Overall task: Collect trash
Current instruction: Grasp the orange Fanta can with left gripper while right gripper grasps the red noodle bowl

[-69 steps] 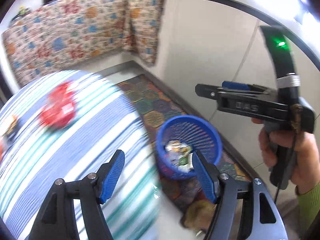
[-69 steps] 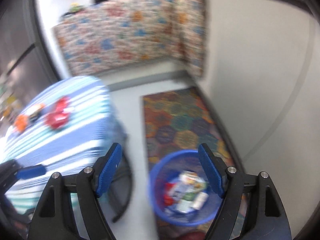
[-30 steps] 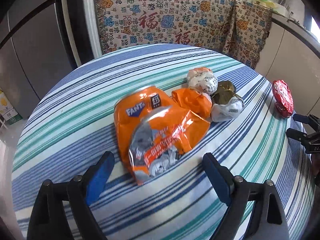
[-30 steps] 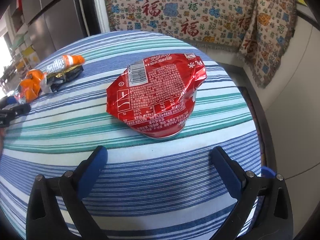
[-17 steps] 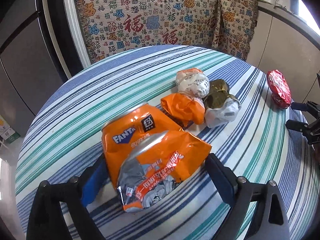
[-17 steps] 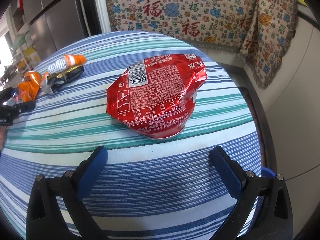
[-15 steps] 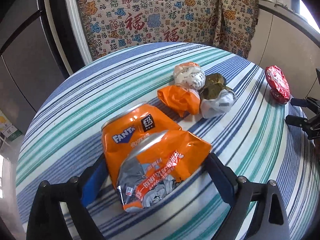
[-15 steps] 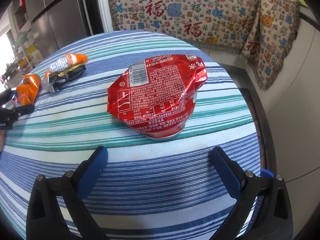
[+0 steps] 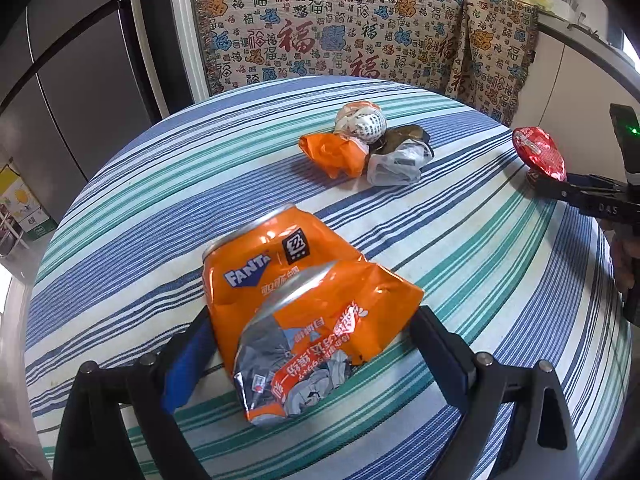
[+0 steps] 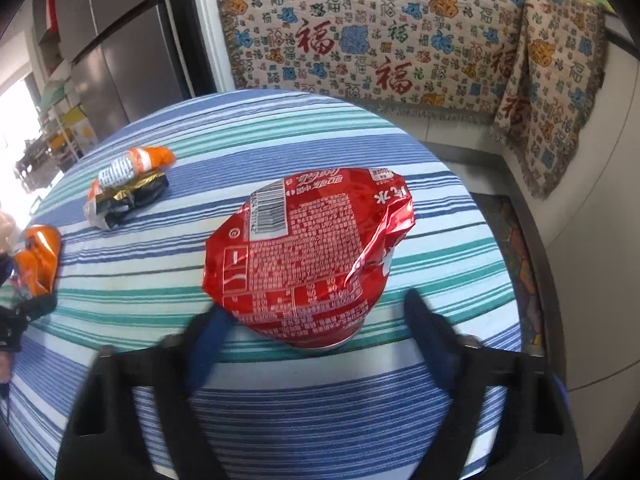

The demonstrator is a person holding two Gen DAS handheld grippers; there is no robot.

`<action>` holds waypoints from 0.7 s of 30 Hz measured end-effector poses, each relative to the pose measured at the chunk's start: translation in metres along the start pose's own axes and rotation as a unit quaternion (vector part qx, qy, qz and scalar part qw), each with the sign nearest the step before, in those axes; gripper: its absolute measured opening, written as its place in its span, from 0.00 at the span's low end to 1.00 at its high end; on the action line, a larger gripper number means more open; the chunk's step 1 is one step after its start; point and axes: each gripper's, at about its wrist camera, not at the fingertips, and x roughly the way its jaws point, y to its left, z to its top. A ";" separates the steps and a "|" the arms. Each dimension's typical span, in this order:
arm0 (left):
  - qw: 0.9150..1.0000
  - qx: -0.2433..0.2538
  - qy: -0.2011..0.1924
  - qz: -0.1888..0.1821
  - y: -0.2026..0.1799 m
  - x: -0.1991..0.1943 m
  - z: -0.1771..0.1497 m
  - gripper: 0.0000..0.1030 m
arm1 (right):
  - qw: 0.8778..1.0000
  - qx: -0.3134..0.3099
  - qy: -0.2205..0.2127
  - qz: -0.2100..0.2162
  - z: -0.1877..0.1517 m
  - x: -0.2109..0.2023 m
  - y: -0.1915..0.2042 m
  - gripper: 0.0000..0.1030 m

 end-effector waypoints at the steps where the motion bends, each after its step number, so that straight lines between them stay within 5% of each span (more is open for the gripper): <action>1: 1.000 -0.001 0.000 0.001 0.000 0.000 0.000 0.94 | 1.000 0.007 -0.002 -0.003 0.001 0.000 0.000 0.58; 12: 1.000 0.005 -0.004 -0.007 -0.020 -0.007 -0.007 0.94 | 0.998 0.006 0.020 0.060 -0.018 -0.028 0.003 0.52; 16: 1.000 0.006 0.000 -0.005 -0.019 -0.006 -0.007 0.94 | 0.998 -0.021 0.026 0.050 -0.034 -0.038 0.009 0.54; 17: 1.000 0.005 0.000 -0.006 -0.018 -0.006 -0.007 0.94 | 0.998 -0.023 0.029 0.055 -0.037 -0.039 0.008 0.65; 18: 1.000 0.005 0.000 -0.007 -0.018 -0.006 -0.007 0.94 | 0.997 -0.028 0.037 0.065 -0.039 -0.037 0.006 0.86; 21: 1.000 0.007 0.001 -0.007 -0.018 -0.006 -0.008 0.94 | 0.998 -0.046 0.027 0.032 -0.044 -0.036 0.005 0.97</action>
